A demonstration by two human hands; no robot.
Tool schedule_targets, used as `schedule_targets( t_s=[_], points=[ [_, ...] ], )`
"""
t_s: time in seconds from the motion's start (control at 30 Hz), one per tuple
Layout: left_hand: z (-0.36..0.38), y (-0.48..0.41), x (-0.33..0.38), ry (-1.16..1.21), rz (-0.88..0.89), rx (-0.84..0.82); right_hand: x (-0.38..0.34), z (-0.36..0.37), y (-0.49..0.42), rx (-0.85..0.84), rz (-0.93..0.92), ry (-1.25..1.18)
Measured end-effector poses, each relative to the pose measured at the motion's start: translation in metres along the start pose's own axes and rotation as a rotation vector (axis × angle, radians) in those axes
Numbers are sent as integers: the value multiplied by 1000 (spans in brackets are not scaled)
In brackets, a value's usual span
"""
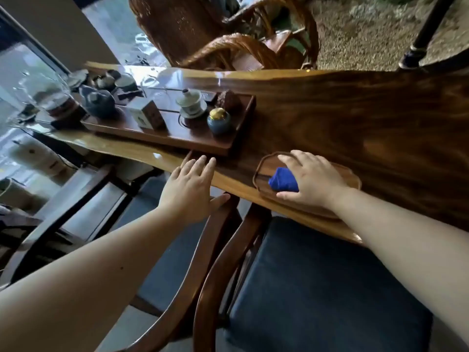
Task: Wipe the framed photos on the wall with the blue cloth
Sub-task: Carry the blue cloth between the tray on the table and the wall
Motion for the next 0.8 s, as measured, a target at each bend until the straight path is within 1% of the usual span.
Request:
schedule_targets(
  t_s=[0.13, 0.33, 0.4, 0.5, 0.57, 0.7, 0.8],
  points=[
    [37, -14, 21, 9, 56, -25, 36, 35, 6, -74, 129, -28],
    [77, -28, 47, 31, 107, -51, 47, 74, -1, -177, 72, -88],
    [85, -30, 50, 32, 121, -59, 45, 81, -4, -162, 69, -108],
    [87, -31, 49, 17, 130, -62, 45, 80, -8, -95, 83, -61],
    [84, -30, 45, -4, 132, -68, 44, 76, -10, -82, 100, -50],
    [68, -26, 30, -25, 135, -44, 33, 65, -18, -85, 137, -115],
    [49, -15, 11, -51, 120, -6, 12, 52, -24, -67, 103, -137]
  ],
)
Point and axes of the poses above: each hand's wrist, its own y-axis away from the middle knuckle, its own z-axis out of the palm, x = y × z, the point moved 2 cm from there along -y, towards the middle knuckle, and after that the axes turned 12 degrees about -z, right-handed, at the moved point
